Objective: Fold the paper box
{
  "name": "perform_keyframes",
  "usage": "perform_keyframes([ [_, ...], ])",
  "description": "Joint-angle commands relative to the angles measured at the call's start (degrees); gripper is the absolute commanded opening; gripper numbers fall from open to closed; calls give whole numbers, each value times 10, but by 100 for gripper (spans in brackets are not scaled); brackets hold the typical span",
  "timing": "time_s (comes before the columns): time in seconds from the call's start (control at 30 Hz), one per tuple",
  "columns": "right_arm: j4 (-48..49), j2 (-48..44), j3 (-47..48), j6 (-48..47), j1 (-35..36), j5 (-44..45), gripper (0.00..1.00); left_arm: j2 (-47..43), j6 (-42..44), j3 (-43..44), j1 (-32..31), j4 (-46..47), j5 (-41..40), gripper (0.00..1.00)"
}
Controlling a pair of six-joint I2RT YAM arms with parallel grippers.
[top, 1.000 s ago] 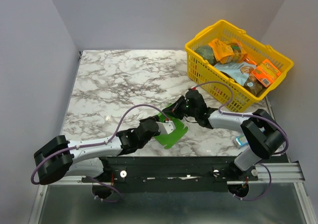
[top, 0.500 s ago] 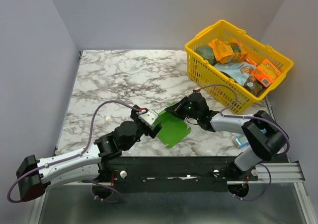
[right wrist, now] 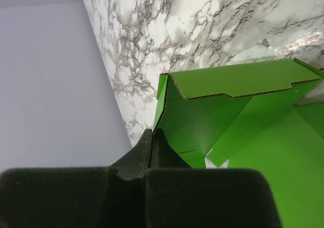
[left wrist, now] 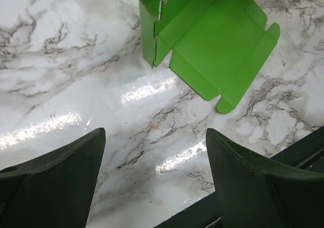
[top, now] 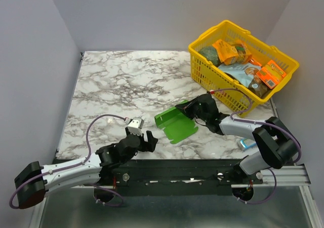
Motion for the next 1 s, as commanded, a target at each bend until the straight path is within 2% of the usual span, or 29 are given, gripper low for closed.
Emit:
perform_keyframes([
  [0.0, -6, -2, -19, 43, -14, 8, 0, -27, -99, -34, 3, 25, -44, 88],
  [0.13, 7, -8, -25, 68, -25, -15, 0, -14, -122, -49, 5, 37, -87, 81],
  [0.27, 25, -17, -33, 87, -29, -43, 0, 41, -129, -40, 22, 52, -108, 76],
  [0.37, 27, -25, -38, 92, -30, -50, 0, 77, -113, -21, 46, 88, -82, 76],
  [0.47, 26, -32, -44, 90, -31, -45, 0, 73, -84, -12, 67, 139, -51, 75],
  [0.73, 29, -25, -51, 89, -32, -58, 0, 21, 13, 52, 107, 139, -46, 72],
  [0.87, 32, -25, -50, 87, -31, -60, 1, 62, 75, 83, 155, 133, 22, 72],
  [0.97, 33, -22, -50, 88, -31, -64, 0, 103, 96, 105, 169, 130, 55, 72],
])
